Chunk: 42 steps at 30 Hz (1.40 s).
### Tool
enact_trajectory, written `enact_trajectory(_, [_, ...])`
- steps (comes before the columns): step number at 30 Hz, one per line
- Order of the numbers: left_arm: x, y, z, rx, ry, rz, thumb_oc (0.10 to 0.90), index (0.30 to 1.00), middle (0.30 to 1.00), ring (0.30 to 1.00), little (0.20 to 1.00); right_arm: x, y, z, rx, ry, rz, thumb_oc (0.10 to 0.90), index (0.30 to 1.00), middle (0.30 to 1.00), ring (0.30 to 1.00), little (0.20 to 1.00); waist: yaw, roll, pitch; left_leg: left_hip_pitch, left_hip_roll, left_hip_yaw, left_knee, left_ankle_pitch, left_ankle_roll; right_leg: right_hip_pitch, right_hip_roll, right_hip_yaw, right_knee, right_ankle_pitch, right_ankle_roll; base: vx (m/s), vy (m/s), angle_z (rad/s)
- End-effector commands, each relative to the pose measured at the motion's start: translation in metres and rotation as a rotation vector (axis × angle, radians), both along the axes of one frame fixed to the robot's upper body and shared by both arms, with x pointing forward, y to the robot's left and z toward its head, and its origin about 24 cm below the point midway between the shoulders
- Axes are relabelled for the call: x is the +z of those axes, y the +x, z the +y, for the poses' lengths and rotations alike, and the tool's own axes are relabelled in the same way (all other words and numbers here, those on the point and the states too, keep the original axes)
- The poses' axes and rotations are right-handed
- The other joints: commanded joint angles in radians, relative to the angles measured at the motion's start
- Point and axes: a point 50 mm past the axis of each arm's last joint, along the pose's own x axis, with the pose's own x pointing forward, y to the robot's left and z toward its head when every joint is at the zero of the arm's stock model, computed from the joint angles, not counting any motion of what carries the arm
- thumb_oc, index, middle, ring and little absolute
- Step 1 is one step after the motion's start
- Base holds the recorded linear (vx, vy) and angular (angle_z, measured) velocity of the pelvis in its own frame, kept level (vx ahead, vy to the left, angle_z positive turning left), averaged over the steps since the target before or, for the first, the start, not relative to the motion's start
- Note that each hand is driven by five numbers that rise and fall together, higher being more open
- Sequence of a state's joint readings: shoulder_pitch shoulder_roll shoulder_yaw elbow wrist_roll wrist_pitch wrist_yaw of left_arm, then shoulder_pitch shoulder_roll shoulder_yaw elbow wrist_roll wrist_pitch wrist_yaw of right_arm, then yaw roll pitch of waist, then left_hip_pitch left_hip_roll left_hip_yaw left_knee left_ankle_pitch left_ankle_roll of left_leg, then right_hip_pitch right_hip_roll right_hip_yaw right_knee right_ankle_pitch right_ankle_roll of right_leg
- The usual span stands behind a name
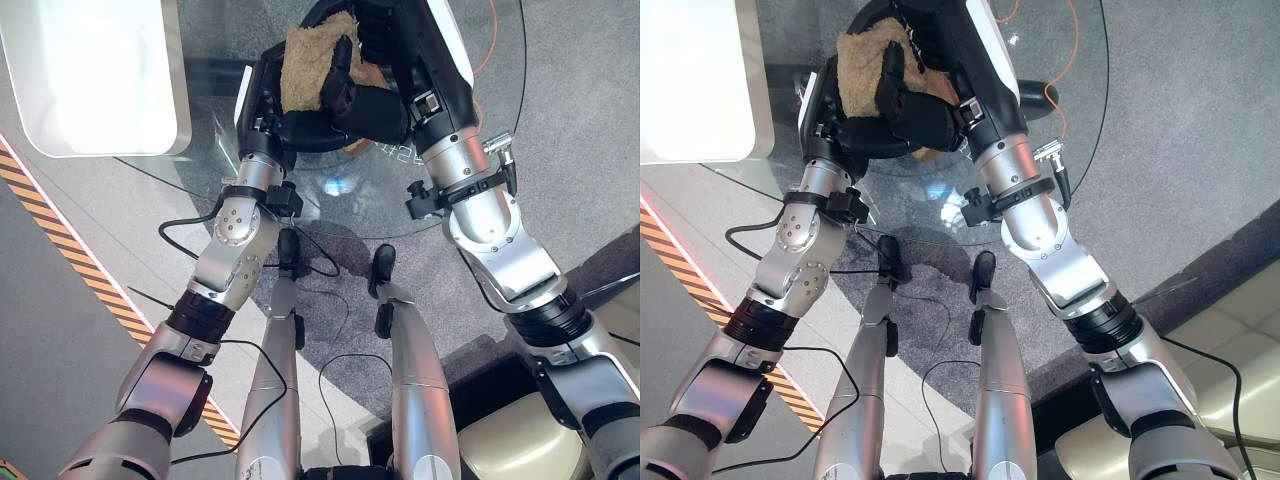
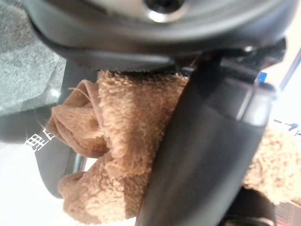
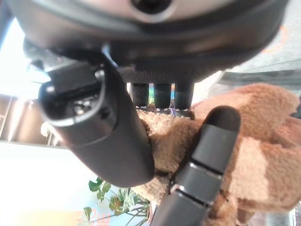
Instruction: Wipe the table with a cloth and put it in the basket.
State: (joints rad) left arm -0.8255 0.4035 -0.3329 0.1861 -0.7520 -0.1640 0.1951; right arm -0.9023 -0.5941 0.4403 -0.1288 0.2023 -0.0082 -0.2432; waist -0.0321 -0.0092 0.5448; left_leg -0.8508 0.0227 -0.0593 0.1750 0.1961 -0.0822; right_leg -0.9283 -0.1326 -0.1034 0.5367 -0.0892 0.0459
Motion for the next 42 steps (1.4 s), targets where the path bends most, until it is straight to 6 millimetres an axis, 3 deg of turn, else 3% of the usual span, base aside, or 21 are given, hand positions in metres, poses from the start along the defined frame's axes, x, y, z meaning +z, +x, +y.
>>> enact_trajectory(1, [0.047, -0.031, -0.037, -0.251, -0.001, -0.293, 0.100, 0.300, 0.300, 0.300, 0.200, 0.090, -0.064, 0.013, 0.236, 0.180, -0.420, 0.100, 0.300, 0.300, 0.300, 0.200, 0.015, -0.040, -0.025, 0.054, -0.065, 0.093, 0.094, -0.121, 0.069, 0.111, 0.092, -0.010, -0.232, 0.162, 0.024, 0.00, 0.000, 0.00])
enact_trajectory(12, [0.049, -0.032, -0.039, -0.259, 0.002, -0.291, 0.100, 0.300, 0.300, 0.300, 0.200, 0.095, -0.064, 0.012, 0.203, 0.156, -0.419, 0.100, 0.300, 0.300, 0.300, 0.200, 0.011, -0.046, -0.025, 0.055, -0.064, 0.092, 0.100, -0.124, 0.069, 0.115, 0.095, -0.007, -0.230, 0.159, 0.021, 0.00, 0.000, 0.00])
enact_trajectory(13, [0.049, -0.033, -0.040, -0.261, 0.001, -0.290, 0.100, 0.300, 0.300, 0.300, 0.200, 0.095, -0.063, 0.012, 0.194, 0.154, -0.418, 0.800, 0.900, 0.900, 0.900, 0.900, 0.011, -0.047, -0.025, 0.054, -0.063, 0.092, 0.100, -0.125, 0.069, 0.115, 0.095, -0.007, -0.231, 0.159, 0.021, 0.00, 0.000, 0.00])
enact_trajectory(42, [0.049, -0.029, -0.032, -0.293, -0.014, -0.279, 0.100, 0.300, 0.300, 0.300, 0.200, 0.109, -0.046, 0.008, -0.056, -0.018, -0.439, 0.800, 0.900, 0.900, 0.900, 0.900, 0.019, -0.058, -0.025, 0.044, -0.064, 0.083, 0.123, -0.139, 0.070, 0.117, 0.093, -0.010, -0.230, 0.159, 0.023, 0.00, 0.000, 0.00])
